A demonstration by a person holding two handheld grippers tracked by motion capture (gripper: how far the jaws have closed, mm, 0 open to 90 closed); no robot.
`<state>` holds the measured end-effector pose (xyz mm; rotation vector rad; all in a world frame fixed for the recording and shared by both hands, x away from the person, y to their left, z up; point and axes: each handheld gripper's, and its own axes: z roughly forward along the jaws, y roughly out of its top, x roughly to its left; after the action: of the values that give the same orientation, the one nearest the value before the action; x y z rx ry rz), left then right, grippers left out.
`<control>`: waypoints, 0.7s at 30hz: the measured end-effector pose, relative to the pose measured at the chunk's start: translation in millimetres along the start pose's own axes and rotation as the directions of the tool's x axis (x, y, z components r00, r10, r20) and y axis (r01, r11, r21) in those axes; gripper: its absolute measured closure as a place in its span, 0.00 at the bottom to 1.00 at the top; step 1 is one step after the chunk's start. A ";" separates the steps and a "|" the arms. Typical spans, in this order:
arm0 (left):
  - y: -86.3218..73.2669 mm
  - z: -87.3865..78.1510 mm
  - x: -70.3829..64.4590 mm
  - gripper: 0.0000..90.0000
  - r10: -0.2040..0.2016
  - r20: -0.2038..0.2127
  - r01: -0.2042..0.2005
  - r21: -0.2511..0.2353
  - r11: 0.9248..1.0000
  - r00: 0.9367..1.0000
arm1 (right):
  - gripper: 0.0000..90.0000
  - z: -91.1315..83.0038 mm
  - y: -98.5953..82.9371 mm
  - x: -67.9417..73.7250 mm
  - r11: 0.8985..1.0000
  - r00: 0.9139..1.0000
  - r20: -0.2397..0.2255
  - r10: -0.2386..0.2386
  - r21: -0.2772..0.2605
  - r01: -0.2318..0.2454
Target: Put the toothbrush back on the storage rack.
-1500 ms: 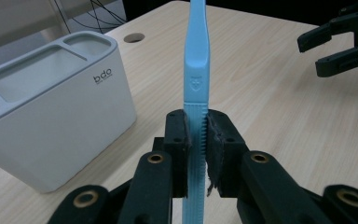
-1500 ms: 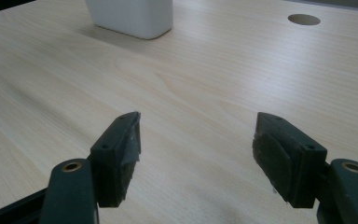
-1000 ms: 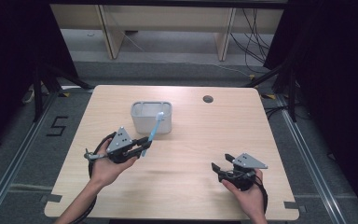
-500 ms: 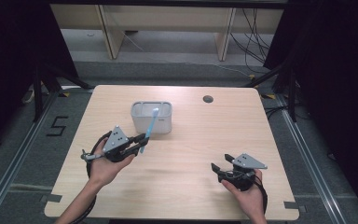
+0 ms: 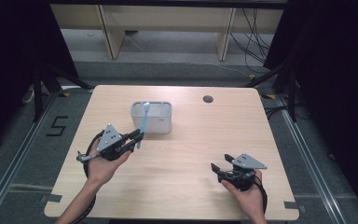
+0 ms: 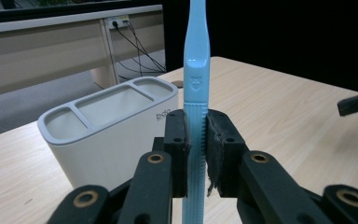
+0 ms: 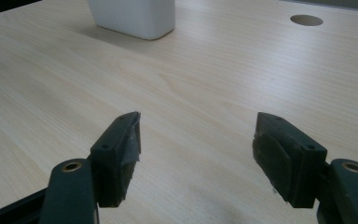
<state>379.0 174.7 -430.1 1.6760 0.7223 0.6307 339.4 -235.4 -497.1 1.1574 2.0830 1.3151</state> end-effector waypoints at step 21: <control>-1.4 -8.9 16.0 0.87 -0.079 -0.095 0.071 -0.082 0.994 0.992 | 0.37 0.0 -0.1 0.1 1.000 1.000 0.001 0.001 0.000 -0.001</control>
<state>382.9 192.6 -429.1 1.5469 0.8168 0.6839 339.3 -235.3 -497.2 1.1585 2.0821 1.3149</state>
